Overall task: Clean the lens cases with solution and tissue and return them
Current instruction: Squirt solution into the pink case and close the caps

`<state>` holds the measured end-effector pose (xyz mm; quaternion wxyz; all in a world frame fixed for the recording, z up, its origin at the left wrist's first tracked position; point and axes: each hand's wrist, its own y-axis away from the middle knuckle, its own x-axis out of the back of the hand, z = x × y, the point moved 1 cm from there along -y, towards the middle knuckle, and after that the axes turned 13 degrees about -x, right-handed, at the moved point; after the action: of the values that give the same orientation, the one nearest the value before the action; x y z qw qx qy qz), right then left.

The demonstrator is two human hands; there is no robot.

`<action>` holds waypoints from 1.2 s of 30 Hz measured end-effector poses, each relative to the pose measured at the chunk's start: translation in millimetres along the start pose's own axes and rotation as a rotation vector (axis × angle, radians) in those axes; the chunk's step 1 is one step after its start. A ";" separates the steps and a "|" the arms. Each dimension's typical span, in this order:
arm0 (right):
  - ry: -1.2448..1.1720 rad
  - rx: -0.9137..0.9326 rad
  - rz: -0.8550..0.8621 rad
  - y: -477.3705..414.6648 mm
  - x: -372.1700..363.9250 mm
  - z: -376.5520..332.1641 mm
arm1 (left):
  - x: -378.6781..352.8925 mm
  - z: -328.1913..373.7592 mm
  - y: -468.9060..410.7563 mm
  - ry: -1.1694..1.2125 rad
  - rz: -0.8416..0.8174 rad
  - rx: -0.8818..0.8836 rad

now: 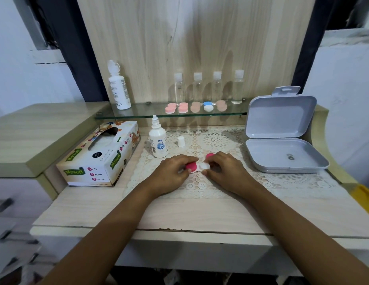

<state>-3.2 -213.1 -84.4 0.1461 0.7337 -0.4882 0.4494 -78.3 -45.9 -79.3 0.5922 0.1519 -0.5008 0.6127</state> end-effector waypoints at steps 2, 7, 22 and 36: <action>-0.010 -0.004 0.002 0.5 0.2 -0.2 | -0.1 -1.2 1.2 0.020 0.005 0.006; -0.010 0.000 0.005 1.5 1.0 -0.1 | -2.5 1.8 1.1 -0.014 0.093 0.089; 0.055 -0.019 -0.011 4.0 2.1 -4.1 | -3.6 1.2 -2.5 -0.133 -0.036 0.036; -0.066 -0.118 0.207 -2.6 5.1 1.2 | -5.8 1.9 1.1 -0.124 0.004 0.074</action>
<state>0.2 -215.6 -80.5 0.1256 0.6841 -0.5913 0.4082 -78.6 -50.5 -83.4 0.5530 0.2106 -0.5136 0.6214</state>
